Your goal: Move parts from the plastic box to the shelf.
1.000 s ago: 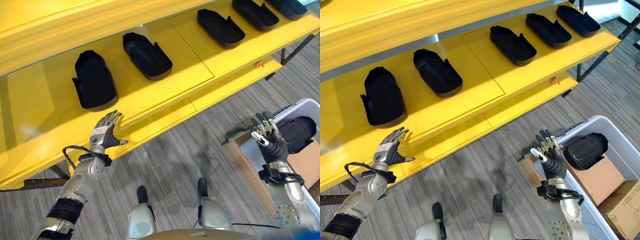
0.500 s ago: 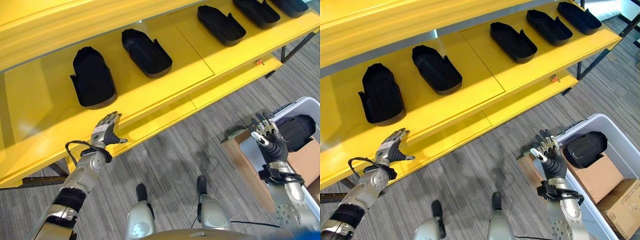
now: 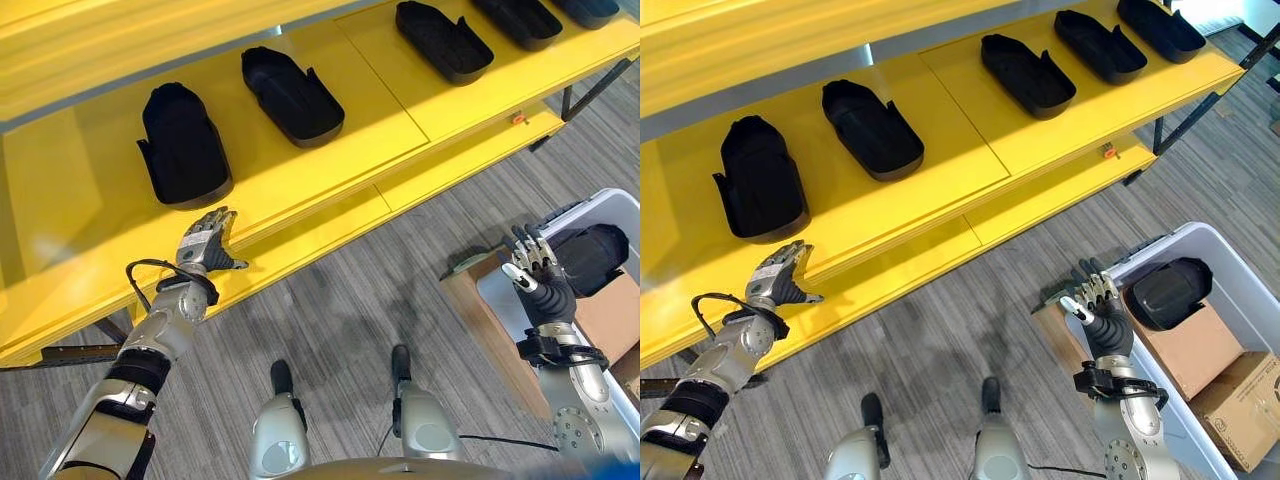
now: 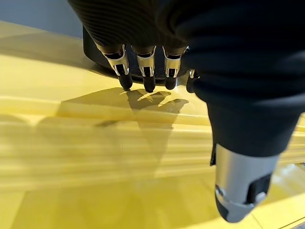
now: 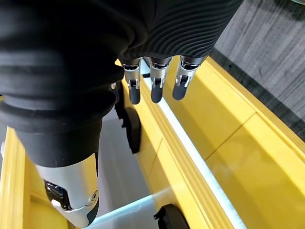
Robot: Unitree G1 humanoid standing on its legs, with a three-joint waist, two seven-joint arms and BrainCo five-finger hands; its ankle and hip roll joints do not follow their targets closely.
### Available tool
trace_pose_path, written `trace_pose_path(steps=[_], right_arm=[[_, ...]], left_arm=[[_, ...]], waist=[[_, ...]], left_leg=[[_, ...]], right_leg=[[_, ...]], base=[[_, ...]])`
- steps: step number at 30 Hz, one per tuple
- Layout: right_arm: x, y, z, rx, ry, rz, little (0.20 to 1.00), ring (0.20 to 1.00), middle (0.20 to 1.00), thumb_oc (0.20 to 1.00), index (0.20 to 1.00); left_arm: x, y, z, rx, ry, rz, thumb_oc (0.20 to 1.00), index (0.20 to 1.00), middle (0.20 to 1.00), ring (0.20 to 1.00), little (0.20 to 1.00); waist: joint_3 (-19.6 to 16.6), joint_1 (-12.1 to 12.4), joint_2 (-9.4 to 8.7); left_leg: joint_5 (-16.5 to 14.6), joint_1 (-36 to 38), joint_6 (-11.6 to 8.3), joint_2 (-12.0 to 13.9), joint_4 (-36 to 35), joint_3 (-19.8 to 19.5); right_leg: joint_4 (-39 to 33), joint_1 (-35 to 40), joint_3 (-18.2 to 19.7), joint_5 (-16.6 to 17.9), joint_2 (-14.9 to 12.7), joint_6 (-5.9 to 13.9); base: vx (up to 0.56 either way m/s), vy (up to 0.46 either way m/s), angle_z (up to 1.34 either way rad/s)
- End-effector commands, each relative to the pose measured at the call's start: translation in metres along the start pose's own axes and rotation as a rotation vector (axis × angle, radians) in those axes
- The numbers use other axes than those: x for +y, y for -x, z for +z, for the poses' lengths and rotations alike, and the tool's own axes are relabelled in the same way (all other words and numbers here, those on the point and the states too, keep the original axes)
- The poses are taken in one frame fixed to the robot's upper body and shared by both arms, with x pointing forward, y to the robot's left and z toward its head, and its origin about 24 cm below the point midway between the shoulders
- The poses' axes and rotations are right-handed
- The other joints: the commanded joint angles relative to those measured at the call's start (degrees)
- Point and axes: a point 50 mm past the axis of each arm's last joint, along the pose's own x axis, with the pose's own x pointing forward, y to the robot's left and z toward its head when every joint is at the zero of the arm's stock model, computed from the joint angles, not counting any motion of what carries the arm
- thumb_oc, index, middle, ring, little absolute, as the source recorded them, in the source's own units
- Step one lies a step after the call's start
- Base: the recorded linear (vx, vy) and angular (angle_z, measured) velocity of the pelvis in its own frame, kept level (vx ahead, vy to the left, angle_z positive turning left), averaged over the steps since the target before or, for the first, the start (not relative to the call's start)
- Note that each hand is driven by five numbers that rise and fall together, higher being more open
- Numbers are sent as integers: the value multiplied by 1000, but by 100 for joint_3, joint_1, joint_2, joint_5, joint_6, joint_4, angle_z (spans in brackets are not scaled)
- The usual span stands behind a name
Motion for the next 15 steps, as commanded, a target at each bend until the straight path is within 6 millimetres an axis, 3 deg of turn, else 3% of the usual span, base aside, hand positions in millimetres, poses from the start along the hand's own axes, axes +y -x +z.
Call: trace_pose_path(steps=[1,15], right_arm=[[12,0,28,-144,1,64,1000,1000,1000,1000,1000],[13,1,29,-141,-6,81,1000,1000,1000,1000,1000]], left_arm=[[29,-6,-25,74,-61,58,1000,1000,1000,1000,1000],[46,-19,-29,99,-104,74,1000,1000,1000,1000,1000]], waist=[[-229,-36,-127],[-226,-72,-147]], left_leg=[[382,-821,-68,310,547,-384],[335,-858,-67,287,635,-378]], right_leg=[[1021,266,-183,-1014,-339,130],[1048,231,-137,-1013,-365,149]], base=[[0,0,0],[0,0,0]])
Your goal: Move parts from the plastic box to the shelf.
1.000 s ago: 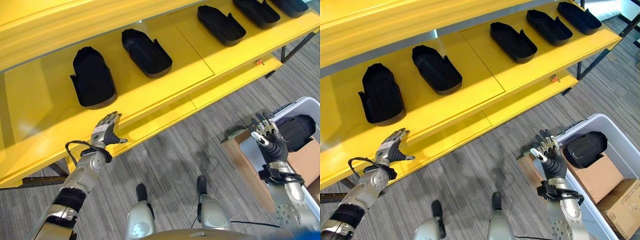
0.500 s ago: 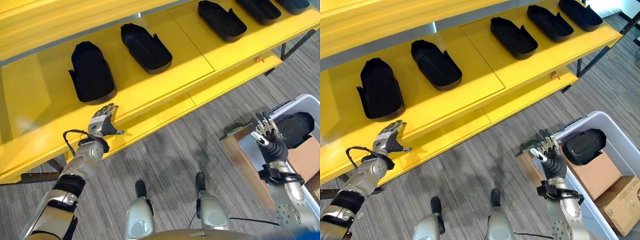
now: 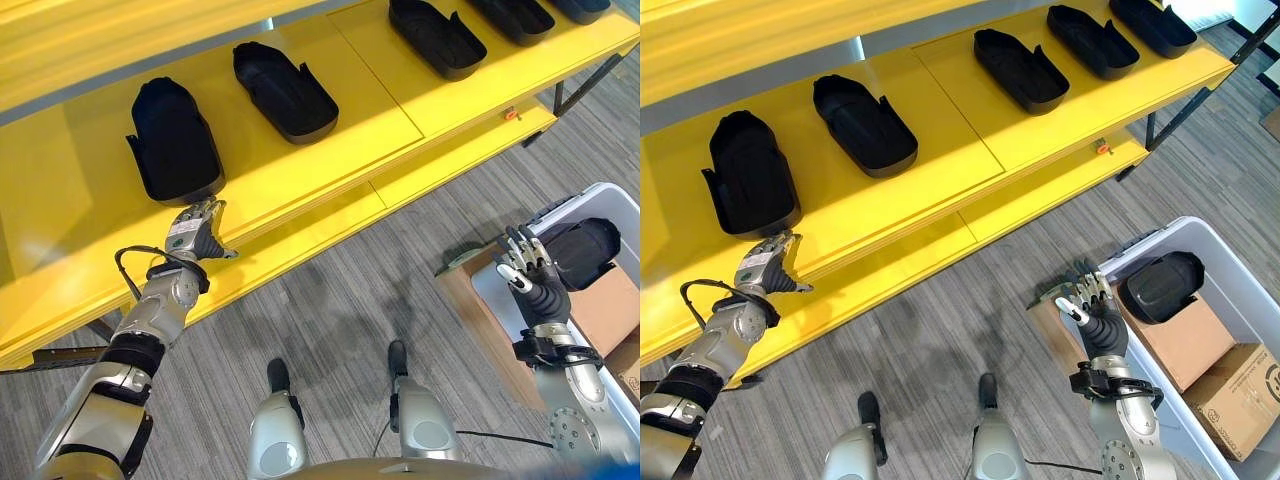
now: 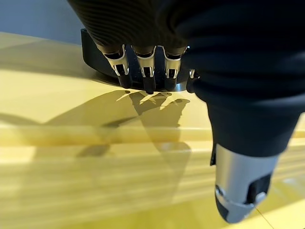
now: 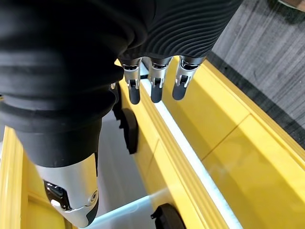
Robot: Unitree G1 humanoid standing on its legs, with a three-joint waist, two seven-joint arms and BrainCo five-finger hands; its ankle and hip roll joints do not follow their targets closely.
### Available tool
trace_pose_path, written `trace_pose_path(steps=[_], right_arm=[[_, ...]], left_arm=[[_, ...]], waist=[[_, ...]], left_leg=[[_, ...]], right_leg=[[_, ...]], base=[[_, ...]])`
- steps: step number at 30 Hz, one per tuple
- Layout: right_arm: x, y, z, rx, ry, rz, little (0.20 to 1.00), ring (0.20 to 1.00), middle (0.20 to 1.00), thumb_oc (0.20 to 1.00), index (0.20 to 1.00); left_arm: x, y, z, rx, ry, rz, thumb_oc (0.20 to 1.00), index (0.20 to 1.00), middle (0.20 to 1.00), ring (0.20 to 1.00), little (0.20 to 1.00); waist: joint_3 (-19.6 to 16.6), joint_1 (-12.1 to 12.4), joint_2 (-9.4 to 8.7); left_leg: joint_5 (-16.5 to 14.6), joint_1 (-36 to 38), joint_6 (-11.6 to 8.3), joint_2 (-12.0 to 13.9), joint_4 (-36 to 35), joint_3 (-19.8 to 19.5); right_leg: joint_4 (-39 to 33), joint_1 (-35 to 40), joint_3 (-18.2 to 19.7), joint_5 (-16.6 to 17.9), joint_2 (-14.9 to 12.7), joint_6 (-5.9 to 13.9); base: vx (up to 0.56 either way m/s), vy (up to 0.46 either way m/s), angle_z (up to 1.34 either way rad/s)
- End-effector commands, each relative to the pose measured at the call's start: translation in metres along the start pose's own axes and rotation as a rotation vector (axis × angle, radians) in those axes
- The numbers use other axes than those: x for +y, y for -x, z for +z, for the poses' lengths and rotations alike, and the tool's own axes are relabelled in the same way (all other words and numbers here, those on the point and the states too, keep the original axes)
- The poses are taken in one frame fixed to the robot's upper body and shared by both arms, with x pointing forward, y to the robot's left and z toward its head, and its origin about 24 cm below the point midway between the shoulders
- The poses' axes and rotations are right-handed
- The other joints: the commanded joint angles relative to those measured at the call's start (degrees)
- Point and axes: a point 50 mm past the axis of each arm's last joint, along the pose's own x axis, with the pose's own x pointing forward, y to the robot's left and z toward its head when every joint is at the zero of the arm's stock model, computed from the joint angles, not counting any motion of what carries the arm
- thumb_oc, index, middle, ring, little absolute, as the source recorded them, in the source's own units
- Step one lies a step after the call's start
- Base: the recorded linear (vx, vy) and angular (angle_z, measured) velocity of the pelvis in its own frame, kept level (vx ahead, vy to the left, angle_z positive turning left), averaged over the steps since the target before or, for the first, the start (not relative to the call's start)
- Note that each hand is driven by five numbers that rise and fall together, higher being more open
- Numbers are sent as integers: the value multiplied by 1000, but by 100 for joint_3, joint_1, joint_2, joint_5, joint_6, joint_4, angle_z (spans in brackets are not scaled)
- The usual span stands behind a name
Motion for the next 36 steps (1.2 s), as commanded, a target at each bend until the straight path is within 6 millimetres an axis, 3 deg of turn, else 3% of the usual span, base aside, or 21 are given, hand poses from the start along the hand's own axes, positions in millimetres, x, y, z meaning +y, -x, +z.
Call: trace_pose_path(steps=[1,36], right_arm=[[9,1,32,-154,3,64,1000,1000,1000,1000,1000],[7,6,35,-160,4,63,1000,1000,1000,1000,1000]], left_arm=[[32,-7,-25,62,-68,57,1000,1000,1000,1000,1000],[57,-37,8,-38,-136,98,1000,1000,1000,1000,1000]], waist=[[-251,14,-120],[-284,-122,-142]], left_leg=[[356,-783,-76,273,544,-383],[263,-902,-59,248,732,-358]], right_leg=[[975,315,-160,-1008,-368,159],[1080,168,-35,-1003,-387,185]], base=[[0,0,0],[0,0,0]])
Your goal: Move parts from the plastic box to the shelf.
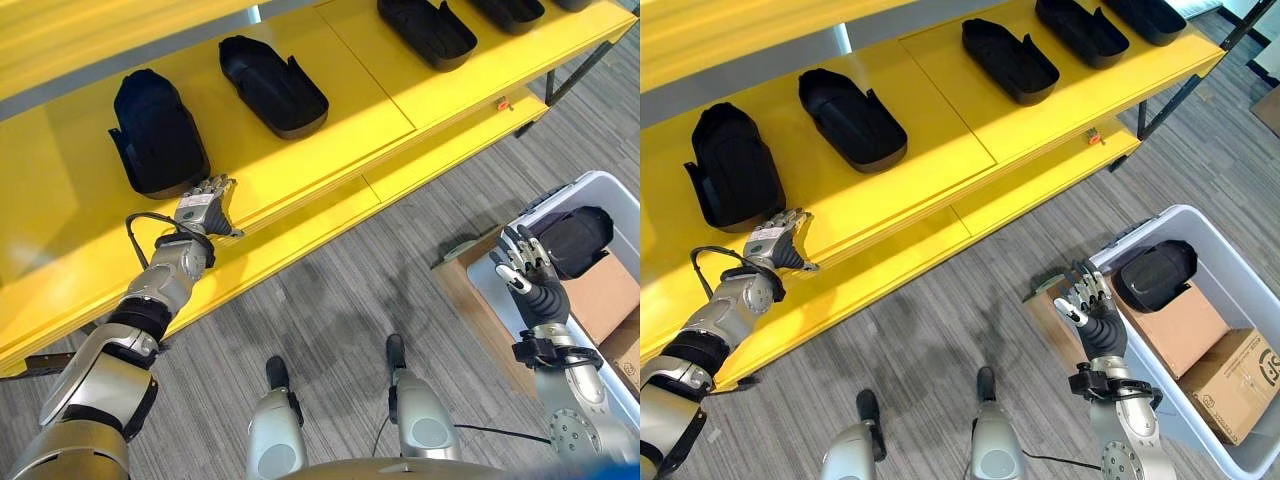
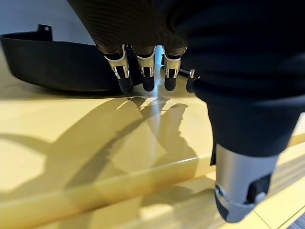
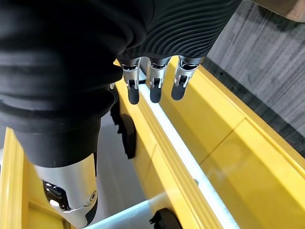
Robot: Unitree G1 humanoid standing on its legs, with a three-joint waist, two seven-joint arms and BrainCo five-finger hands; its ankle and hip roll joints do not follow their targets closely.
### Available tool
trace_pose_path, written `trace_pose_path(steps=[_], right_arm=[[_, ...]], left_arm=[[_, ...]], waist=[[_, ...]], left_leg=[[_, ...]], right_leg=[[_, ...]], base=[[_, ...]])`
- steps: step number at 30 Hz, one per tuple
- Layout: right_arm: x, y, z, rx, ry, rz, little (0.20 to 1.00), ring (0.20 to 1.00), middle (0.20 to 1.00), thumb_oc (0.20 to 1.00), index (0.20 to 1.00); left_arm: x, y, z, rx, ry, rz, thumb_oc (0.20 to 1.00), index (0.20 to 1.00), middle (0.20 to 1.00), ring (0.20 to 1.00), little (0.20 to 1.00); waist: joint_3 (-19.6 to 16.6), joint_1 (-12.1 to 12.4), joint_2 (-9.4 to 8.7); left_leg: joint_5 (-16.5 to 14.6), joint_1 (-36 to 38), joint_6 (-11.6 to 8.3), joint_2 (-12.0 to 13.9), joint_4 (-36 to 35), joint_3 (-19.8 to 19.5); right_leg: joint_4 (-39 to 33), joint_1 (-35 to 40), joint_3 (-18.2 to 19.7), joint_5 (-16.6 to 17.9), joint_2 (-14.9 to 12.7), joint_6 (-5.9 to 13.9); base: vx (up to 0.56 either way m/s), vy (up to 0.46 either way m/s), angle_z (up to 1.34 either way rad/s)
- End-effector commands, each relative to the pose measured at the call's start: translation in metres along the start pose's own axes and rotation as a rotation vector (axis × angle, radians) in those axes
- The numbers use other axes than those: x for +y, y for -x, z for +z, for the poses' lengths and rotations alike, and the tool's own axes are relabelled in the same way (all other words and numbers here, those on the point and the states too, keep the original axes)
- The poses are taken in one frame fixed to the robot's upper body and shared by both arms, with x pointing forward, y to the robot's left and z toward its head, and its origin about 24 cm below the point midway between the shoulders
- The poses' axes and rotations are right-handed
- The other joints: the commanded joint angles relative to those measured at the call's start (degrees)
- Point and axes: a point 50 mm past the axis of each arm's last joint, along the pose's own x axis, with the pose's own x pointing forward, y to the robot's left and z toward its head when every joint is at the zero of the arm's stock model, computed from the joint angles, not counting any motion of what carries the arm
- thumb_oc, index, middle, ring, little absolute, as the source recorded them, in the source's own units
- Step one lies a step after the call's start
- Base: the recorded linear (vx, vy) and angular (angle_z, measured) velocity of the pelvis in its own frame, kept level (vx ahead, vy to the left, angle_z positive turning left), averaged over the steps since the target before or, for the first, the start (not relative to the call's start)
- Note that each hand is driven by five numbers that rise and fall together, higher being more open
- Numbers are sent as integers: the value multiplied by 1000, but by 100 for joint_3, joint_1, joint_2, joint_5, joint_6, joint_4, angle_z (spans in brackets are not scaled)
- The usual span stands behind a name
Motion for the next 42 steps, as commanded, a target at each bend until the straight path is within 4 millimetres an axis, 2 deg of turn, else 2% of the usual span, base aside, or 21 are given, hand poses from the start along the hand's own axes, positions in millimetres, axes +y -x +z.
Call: trace_pose_path(steps=[1,7,11,17,23,26,29,30,32,35,36,38,39,42], right_arm=[[6,5,33,-153,7,51,1000,1000,1000,1000,1000],[6,6,32,-148,5,51,1000,1000,1000,1000,1000],[4,6,31,-142,2,42,1000,1000,1000,1000,1000],[1,10,25,-121,-12,16,1000,1000,1000,1000,1000],[-1,10,16,-75,-17,-7,1000,1000,1000,1000,1000],[-3,8,10,-46,0,-21,1000,1000,1000,1000,1000],[-7,8,-1,5,21,-42,1000,1000,1000,1000,1000],[-12,9,-7,40,40,-66,1000,1000,1000,1000,1000],[-13,9,-8,48,48,-68,1000,1000,1000,1000,1000],[-20,12,-15,97,76,-92,1000,1000,1000,1000,1000],[-23,15,-18,120,96,-91,1000,1000,1000,1000,1000],[-27,20,-21,148,114,-97,1000,1000,1000,1000,1000],[-32,22,-23,164,130,-122,1000,1000,1000,1000,1000],[-34,22,-22,168,156,-122,1000,1000,1000,1000,1000]], left_arm=[[34,-6,-21,41,-53,90,1000,1000,1000,1000,1000],[35,-7,-8,-12,-21,107,1000,1000,1000,1000,1000],[25,6,6,-85,150,106,1000,1000,1000,1000,1000],[1,38,24,-143,511,90,1000,1000,1000,1000,1000],[-27,77,22,-57,974,63,1000,1000,1000,1000,1000],[-41,97,21,-13,1200,25,1000,1000,1000,1000,1000],[-59,120,18,57,1368,-29,1000,1000,1000,1000,1000],[-68,134,16,101,1404,-61,1000,1000,1000,1000,1000],[-70,140,14,116,1420,-67,1000,1000,1000,1000,1000],[-83,160,12,189,1501,-99,1000,1000,1000,1000,1000],[-87,169,12,215,1515,-112,1000,1000,1000,1000,1000],[-89,176,10,229,1471,-115,1000,1000,1000,1000,1000],[-93,180,13,247,1480,-123,1000,1000,1000,1000,1000],[-95,183,13,261,1499,-128,1000,1000,1000,1000,1000]], waist=[[-307,46,-146],[-315,56,-134],[-320,109,-124],[-347,224,-108],[-377,330,-41],[-454,387,29],[-539,452,137],[-603,486,225],[-635,495,267],[-718,536,418],[-755,568,494],[-799,592,560],[-822,619,607],[-809,619,632]], left_leg=[[301,-713,-78,230,555,-365],[299,-714,-77,231,548,-375],[311,-712,-72,231,517,-406],[323,-687,-55,219,494,-444],[356,-513,-54,266,391,-472],[469,-396,-60,322,219,-485],[637,-204,-86,422,-26,-527],[803,-31,-106,504,-275,-545],[870,39,-113,530,-374,-561],[1160,285,-154,663,-686,-574],[1360,438,-161,749,-841,-607],[1575,581,-172,821,-1012,-639],[1898,597,-212,905,-1105,-724],[2118,607,-229,957,-1201,-773]], right_leg=[[836,427,-107,-967,-392,187],[836,421,-110,-975,-388,179],[825,453,-130,-981,-379,154],[854,487,-167,-1002,-358,105],[892,590,-179,-1061,-311,47],[885,660,-209,-1081,-251,14],[880,787,-262,-1138,-144,-36],[888,891,-315,-1207,-38,-89],[903,918,-339,-1245,17,-121],[976,1029,-437,-1398,218,-238],[1022,1109,-484,-1491,331,-322],[1086,1153,-507,-1578,469,-426],[1170,1143,-559,-1649,604,-523],[1151,1168,-585,-1652,723,-616]], base=[[0,0,0],[0,0,0],[0,0,0],[0,0,0],[1,-8,0],[14,-60,4],[15,-113,4],[15,-150,2],[2,-100,5],[-12,-149,11],[-20,-187,12],[-43,-212,8],[-54,-183,9],[-65,-170,20]])
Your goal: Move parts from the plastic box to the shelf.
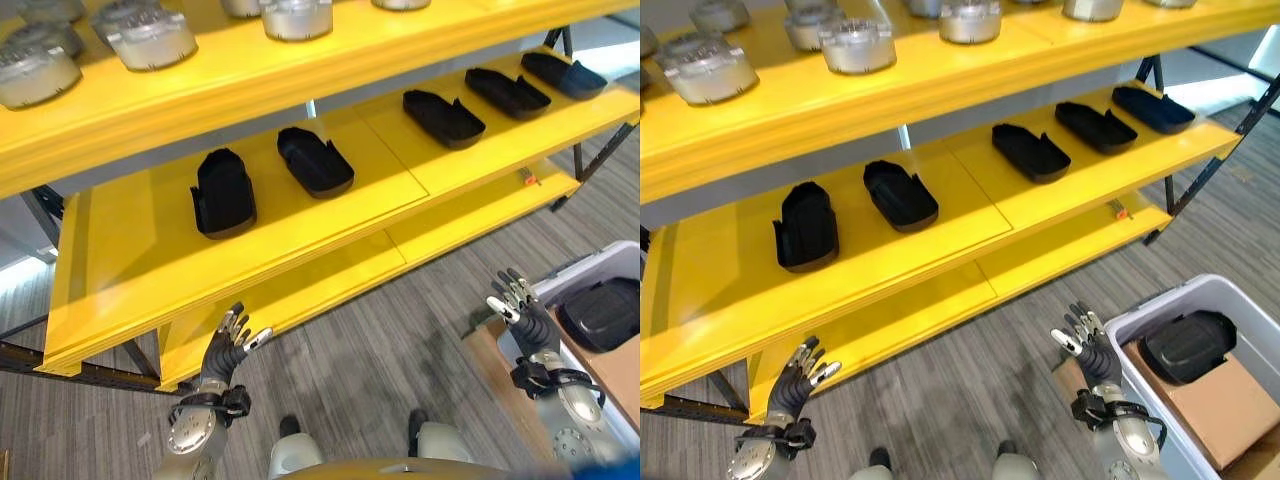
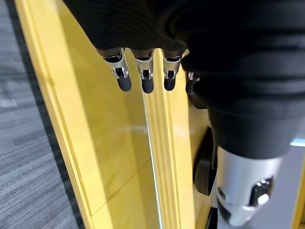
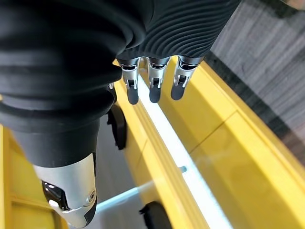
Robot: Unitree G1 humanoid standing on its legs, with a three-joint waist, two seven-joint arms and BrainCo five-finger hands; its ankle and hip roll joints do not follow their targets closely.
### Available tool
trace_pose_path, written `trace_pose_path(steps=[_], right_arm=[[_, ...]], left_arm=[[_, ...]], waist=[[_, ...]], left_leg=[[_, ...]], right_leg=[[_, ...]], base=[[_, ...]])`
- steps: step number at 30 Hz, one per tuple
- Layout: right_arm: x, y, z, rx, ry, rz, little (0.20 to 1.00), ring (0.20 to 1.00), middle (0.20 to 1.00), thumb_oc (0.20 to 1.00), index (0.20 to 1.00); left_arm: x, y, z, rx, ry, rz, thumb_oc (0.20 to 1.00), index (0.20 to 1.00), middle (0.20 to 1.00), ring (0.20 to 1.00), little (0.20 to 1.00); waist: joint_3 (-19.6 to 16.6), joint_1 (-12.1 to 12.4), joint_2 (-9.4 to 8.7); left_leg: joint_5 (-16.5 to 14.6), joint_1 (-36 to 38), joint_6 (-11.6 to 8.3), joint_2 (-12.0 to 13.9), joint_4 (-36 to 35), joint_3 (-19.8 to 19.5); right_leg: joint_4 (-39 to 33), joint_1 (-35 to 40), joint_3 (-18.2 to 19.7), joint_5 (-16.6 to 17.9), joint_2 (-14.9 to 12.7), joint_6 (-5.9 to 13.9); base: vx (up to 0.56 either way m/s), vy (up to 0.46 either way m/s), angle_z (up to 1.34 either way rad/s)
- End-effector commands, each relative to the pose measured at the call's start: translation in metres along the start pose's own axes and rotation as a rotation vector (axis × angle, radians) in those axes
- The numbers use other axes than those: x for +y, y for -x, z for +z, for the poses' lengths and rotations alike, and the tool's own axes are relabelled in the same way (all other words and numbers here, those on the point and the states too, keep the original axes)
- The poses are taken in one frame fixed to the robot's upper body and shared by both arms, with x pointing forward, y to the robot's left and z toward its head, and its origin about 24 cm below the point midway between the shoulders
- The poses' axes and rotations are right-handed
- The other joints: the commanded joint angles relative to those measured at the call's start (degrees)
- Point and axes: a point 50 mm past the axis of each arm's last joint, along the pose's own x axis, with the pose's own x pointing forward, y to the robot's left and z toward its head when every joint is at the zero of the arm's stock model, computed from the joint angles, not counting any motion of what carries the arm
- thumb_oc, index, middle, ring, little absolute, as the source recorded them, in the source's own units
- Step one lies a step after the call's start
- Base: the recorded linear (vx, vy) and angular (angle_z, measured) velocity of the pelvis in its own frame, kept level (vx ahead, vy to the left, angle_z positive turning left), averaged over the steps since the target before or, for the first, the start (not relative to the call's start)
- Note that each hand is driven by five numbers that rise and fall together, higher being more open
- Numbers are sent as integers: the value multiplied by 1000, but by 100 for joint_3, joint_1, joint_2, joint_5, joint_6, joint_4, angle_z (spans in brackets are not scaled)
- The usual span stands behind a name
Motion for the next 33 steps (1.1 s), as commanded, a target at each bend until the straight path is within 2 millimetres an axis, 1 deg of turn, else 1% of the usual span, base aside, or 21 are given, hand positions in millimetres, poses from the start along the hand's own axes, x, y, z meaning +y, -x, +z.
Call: trace_pose_path(steps=[1,2,3,4,5,6,7,8,10,11,12,13,14,15,18,20,25,28,31,32,33], right_arm=[[0,1,29,-130,63,7,1000,1000,1000,1000,1000],[-2,1,29,-132,73,-3,1000,1000,1000,1000,1000],[-3,1,30,-134,77,-10,1000,1000,1000,1000,1000],[-3,1,30,-134,77,-10,1000,1000,1000,1000,1000],[-4,1,28,-128,77,-10,1000,1000,1000,1000,1000],[-4,1,28,-128,78,-10,1000,1000,1000,1000,1000],[-3,0,27,-119,83,-1,1000,1000,1000,1000,1000],[-2,-1,27,-117,76,11,1000,1000,1000,1000,1000],[1,-3,25,-112,57,28,1000,1000,1000,1000,1000],[4,-5,24,-111,51,37,1000,1000,1000,1000,1000],[8,-7,23,-112,39,51,1000,1000,1000,1000,1000],[10,-7,23,-112,30,57,1000,1000,1000,1000,1000],[9,-5,21,-109,29,54,1000,1000,1000,1000,1000],[9,-3,18,-101,5,46,1000,1000,1000,1000,1000],[14,-3,12,-76,-10,59,1000,1000,1000,1000,1000],[16,-5,10,-69,-27,62,1000,1000,1000,1000,1000],[25,-8,7,-56,-62,88,1000,1000,1000,1000,1000],[27,-6,6,-50,-82,98,1000,1000,1000,1000,1000],[28,-6,6,-49,-93,100,1000,1000,1000,1000,1000],[30,-7,5,-51,-105,105,1000,1000,1000,1000,1000],[35,-9,6,-53,-109,123,1000,1000,1000,1000,1000]], left_arm=[[1,-13,33,-139,-29,-38,1000,1000,1000,1000,1000],[-1,-14,33,-137,-14,-40,1000,1000,1000,1000,1000],[-1,-15,33,-139,-14,-42,1000,1000,1000,1000,1000],[-1,-15,33,-139,-14,-42,1000,1000,1000,1000,1000],[-1,-15,38,-163,-20,-46,1000,1000,1000,1000,1000],[-1,-15,38,-164,-19,-46,1000,1000,1000,1000,1000],[0,-14,39,-167,-18,-40,1000,1000,1000,1000,1000],[-1,-14,38,-166,-11,-42,1000,1000,1000,1000,1000],[-3,-14,39,-171,-2,-47,1000,1000,1000,1000,1000],[-5,-14,40,-175,2,-54,1000,1000,1000,1000,1000],[-6,-14,41,-177,3,-56,1000,1000,1000,1000,1000],[-7,-13,40,-175,5,-62,1000,1000,1000,1000,1000],[-11,-12,37,-164,5,-84,1000,1000,1000,1000,1000],[-12,-11,33,-142,2,-105,1000,1000,1000,1000,1000],[-13,-11,29,-115,0,-112,1000,1000,1000,1000,1000],[-13,-12,29,-115,1,-109,1000,1000,1000,1000,1000],[-11,-13,30,-118,4,-87,1000,1000,1000,1000,1000],[-5,-11,32,-125,-8,-64,1000,1000,1000,1000,1000],[-2,-12,35,-132,-11,-53,1000,1000,1000,1000,1000],[-2,-13,37,-137,-13,-51,1000,1000,1000,1000,1000],[-1,-16,42,-157,-24,-44,1000,1000,1000,1000,1000]], waist=[[53,-21,-112],[69,-49,-120],[76,-64,-147],[76,-64,-147],[76,-40,-270],[66,-41,-260],[44,12,-328],[-6,85,-405],[-75,140,-447],[-106,169,-461],[-152,192,-466],[-190,188,-463],[-274,139,-472],[-351,58,-487],[-408,2,-505],[-411,-14,-512],[-330,-114,-536],[-216,-183,-548],[-101,-252,-551],[-18,-288,-548],[190,-323,-562]], left_leg=[[1726,-845,-312,335,-236,-336],[1840,-899,-296,344,-218,-163],[1794,-926,-245,298,-189,-75],[1794,-926,-245,298,-189,-75],[1351,-932,-111,-49,-30,-63],[1354,-953,-107,-42,-26,-68],[924,-983,21,-466,110,-387],[386,-969,167,-1203,212,-868],[-4,-939,322,-1771,276,-1229],[-121,-902,388,-2011,283,-1460],[-130,-872,423,-2148,184,-1730],[-148,-819,460,-2189,82,-1866],[-71,-728,469,-2196,-151,-1862],[-33,-597,515,-2107,-369,-1682],[-38,-347,645,-2026,-721,-1407],[-69,-279,681,-2007,-763,-1239],[-281,-201,806,-2010,-642,-763],[-469,-200,916,-2046,-434,-501],[-595,-220,1003,-2071,-269,-407],[-636,-234,1034,-2070,-206,-358],[-701,-264,1088,-2064,-87,-231]], right_leg=[[-167,568,-203,-393,130,-132],[-223,573,-283,-353,144,-174],[-277,576,-302,-327,135,-196],[-277,576,-302,-327,135,-196],[-513,618,-292,-182,65,-152],[-530,609,-294,-162,74,-152],[-761,629,-239,-19,16,-104],[-970,631,-160,166,-25,-66],[-1096,598,-109,280,-8,-43],[-1135,542,-42,345,30,-27],[-1197,462,22,418,77,-8],[-1228,421,79,445,116,11],[-1352,432,172,540,130,56],[-1433,455,220,582,95,100],[-1521,447,484,699,35,212],[-1524,406,627,749,10,260],[-1510,262,1083,921,-43,400],[-1204,100,1330,870,-62,463],[-843,-65,1423,817,-48,494],[-605,-201,1430,809,-26,538],[55,-640,1359,1006,-33,704]], base=[[-110,-219,12],[-109,-177,18],[-69,-81,46],[-74,-100,54],[-54,-74,38],[-72,-90,16],[-31,-34,14],[-33,-39,8],[-21,-14,-24],[-31,18,-47],[-30,39,-93],[19,112,-103],[85,196,-104],[100,220,-62],[55,166,-89],[9,119,-70],[-1,127,-55],[13,122,-56],[-5,97,-30],[-110,117,-35],[-122,133,-39]])
